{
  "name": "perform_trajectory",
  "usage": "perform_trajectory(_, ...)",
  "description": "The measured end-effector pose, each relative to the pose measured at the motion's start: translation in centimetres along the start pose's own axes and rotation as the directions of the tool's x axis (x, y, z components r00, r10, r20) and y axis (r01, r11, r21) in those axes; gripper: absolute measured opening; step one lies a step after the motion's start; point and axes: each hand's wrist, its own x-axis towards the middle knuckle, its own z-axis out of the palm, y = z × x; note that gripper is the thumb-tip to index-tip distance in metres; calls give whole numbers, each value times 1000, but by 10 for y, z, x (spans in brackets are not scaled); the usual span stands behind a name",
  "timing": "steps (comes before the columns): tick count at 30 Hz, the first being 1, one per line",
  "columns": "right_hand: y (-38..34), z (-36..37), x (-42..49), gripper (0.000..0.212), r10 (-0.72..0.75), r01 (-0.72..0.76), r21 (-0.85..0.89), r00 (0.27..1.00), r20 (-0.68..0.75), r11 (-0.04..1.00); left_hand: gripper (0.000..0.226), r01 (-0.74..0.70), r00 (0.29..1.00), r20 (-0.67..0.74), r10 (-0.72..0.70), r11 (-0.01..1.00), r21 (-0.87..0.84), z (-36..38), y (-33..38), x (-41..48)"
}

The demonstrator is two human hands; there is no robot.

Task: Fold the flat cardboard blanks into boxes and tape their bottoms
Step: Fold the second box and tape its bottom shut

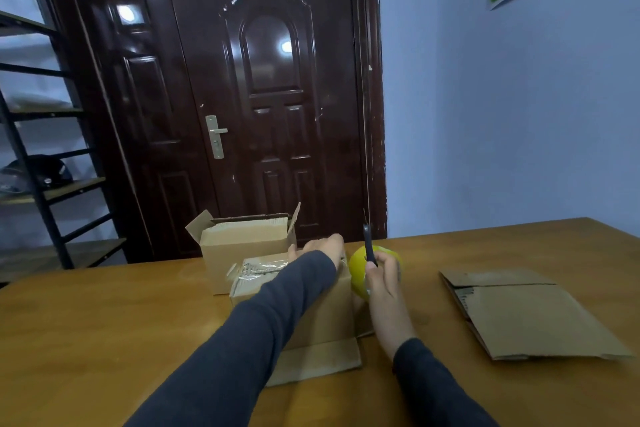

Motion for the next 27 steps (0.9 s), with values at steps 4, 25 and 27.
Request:
perform_trajectory(4, 2, 1, -4, 13, -19, 20, -27, 1000, 17, 999, 49, -8, 988, 157, 8, 1000, 1, -22, 16, -2)
perform_trajectory(25, 9, -22, -22, 18, -47, -35, -385, 978, -202, 922, 31, -165, 972, -180, 151, 984, -66, 4, -8, -25)
perform_trajectory(27, 8, -21, -22, 24, -54, -23, -395, 982, -184, 918, 31, -156, 972, -189, 140, 985, -70, 5, -8, -25)
